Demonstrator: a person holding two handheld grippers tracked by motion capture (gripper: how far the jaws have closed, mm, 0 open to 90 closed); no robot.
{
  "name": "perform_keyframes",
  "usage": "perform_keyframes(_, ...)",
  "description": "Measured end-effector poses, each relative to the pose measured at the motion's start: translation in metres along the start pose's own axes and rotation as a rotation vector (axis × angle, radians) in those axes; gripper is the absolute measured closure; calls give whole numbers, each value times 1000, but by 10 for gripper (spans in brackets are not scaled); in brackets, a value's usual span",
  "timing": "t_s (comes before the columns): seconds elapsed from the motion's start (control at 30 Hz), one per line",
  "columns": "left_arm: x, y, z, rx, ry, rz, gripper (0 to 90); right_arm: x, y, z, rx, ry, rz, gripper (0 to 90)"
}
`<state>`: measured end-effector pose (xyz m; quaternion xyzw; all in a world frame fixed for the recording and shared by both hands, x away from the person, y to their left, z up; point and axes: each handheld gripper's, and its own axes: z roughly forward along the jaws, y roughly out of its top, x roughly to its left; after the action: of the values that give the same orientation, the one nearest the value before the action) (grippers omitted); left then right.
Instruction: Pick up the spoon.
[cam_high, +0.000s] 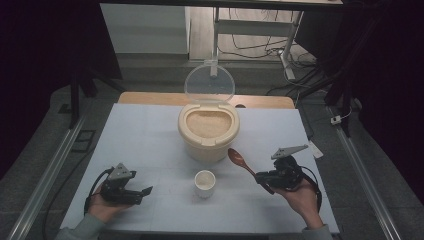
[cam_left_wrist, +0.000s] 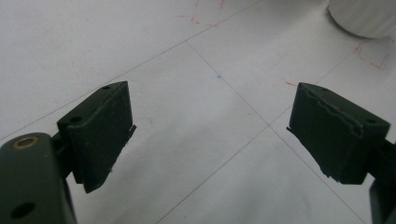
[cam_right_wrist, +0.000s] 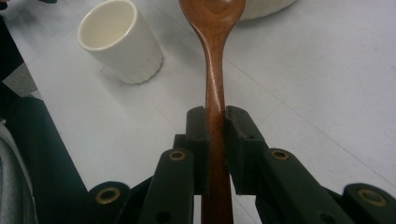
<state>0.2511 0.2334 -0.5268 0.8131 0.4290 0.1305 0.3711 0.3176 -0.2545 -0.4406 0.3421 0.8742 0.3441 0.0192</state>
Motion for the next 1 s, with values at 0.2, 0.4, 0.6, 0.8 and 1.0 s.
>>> perform_keyframes(0.2,0,0,0,1,0,-1,135,3,4,2,-11,20,-13,792)
perform_keyframes(0.4,0,0,0,0,0,-1,135,9,9,2,-23,37,-38,792)
perform_keyframes(0.6,0,0,0,0,-1,-1,135,18,15,5,-27,57,-88,792)
perform_keyframes(0.8,0,0,0,0,0,-5,135,27,24,8,-25,77,-137,792)
perform_keyframes(1.0,0,0,0,-2,1,-6,136,37,40,17,-13,104,-194,791)
